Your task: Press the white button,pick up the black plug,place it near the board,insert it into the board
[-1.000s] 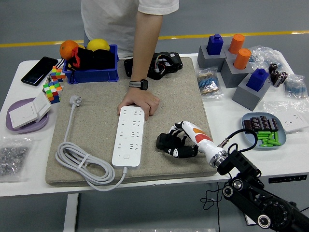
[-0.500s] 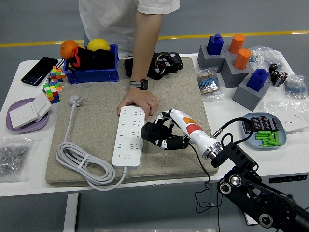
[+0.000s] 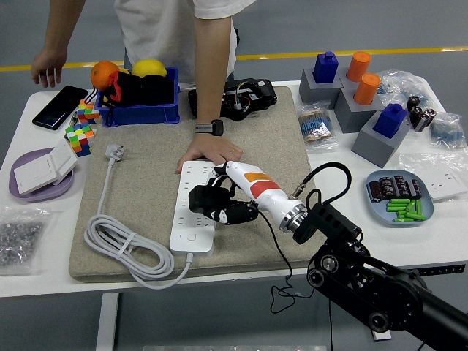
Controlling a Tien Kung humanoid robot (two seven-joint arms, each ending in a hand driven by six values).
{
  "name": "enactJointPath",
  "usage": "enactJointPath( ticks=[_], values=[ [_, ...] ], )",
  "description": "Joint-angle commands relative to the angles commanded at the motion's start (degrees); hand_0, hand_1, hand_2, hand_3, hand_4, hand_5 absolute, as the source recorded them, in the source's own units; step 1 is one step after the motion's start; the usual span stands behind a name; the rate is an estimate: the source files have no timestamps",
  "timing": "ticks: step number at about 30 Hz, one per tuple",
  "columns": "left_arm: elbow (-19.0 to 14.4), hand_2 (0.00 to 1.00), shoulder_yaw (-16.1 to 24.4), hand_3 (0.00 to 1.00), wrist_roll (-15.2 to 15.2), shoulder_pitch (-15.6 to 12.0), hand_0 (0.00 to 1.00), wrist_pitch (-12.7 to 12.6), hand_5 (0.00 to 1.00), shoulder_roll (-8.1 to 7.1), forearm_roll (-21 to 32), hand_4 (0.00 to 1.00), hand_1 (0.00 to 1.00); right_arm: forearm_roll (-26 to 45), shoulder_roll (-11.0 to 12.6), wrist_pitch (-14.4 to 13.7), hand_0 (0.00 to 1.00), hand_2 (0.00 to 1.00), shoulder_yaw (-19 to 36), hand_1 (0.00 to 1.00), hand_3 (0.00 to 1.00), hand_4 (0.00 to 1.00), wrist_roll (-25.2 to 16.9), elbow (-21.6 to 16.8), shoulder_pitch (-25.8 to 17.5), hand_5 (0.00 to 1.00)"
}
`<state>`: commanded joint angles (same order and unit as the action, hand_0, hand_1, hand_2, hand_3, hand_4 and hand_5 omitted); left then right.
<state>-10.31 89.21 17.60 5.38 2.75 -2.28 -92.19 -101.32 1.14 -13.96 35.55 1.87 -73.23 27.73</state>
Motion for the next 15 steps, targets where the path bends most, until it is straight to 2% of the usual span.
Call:
enactJointPath(
  ticks=[15],
  values=[
    [0.0, 0.632, 0.3, 0.676, 0.0, -0.1, 0.649, 0.0, 0.099, -0.15, -0.5, 0.518, 0.638, -2.4, -0.9, 0.6, 0.343, 0.416, -2.8, 0.431, 0.456, 0.791, 1.8, 3.3, 1.2, 0.002]
  ],
)
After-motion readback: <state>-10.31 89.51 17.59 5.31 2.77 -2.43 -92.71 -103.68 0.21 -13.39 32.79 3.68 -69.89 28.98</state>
